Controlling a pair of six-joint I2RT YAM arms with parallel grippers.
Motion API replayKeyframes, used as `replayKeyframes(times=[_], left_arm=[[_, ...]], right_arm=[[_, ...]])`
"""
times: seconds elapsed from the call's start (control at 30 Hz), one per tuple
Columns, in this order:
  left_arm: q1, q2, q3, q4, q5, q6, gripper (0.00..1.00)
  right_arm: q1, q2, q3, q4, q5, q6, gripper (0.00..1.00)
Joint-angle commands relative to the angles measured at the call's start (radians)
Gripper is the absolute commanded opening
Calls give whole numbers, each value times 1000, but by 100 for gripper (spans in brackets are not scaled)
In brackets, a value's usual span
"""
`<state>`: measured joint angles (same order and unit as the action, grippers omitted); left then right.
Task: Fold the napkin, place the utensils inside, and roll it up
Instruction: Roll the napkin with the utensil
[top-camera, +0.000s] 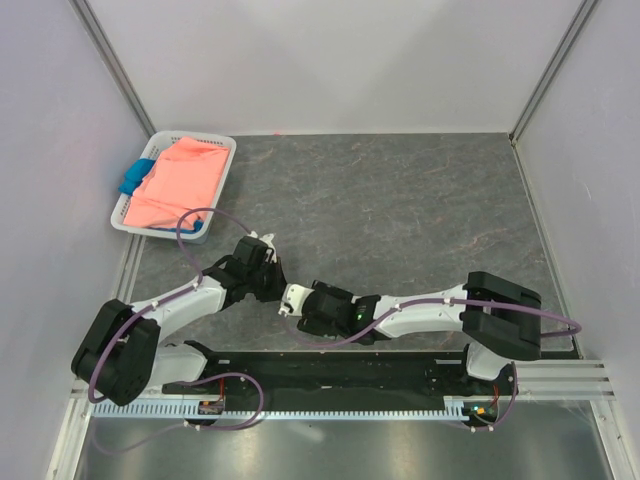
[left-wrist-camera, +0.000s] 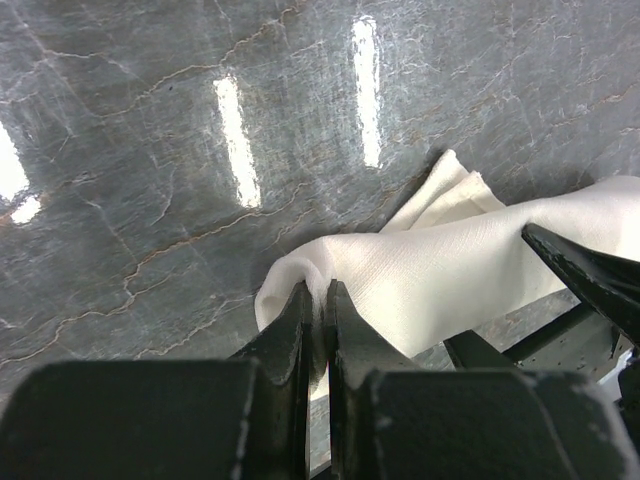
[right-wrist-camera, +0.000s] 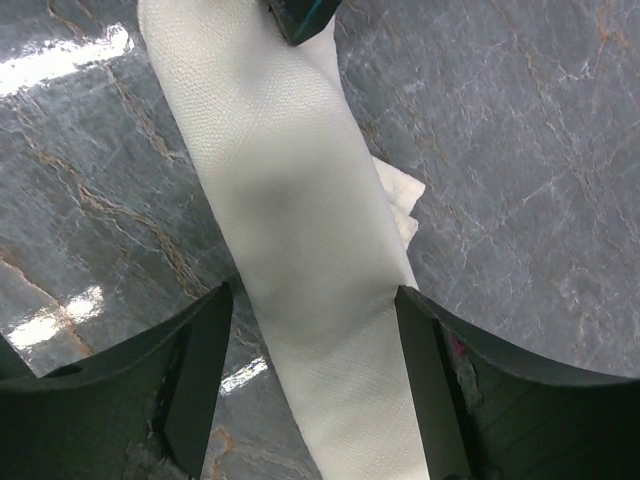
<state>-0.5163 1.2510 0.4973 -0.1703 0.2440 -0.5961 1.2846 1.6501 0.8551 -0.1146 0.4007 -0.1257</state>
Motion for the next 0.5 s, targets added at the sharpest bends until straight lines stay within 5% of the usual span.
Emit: replayKeyframes(times=[0.0, 0.17, 0.3, 0.4, 0.47], left_arm=[[4, 2, 18, -2, 41, 56, 5], [4, -5, 17, 11, 55, 61, 9], [4, -35, 17, 9, 37, 58, 22], [4, -102, 12, -8, -24, 42, 58], [6, -151, 9, -32, -98, 32, 70]], right_arm=[[-11, 31, 28, 20, -15, -34, 73], [-48, 60, 47, -29, -140, -26, 66], [-73, 92, 68, -92, -239, -3, 56], [-100, 106, 94, -149, -313, 32, 50], [-113, 111, 116, -192, -362, 53, 47]])
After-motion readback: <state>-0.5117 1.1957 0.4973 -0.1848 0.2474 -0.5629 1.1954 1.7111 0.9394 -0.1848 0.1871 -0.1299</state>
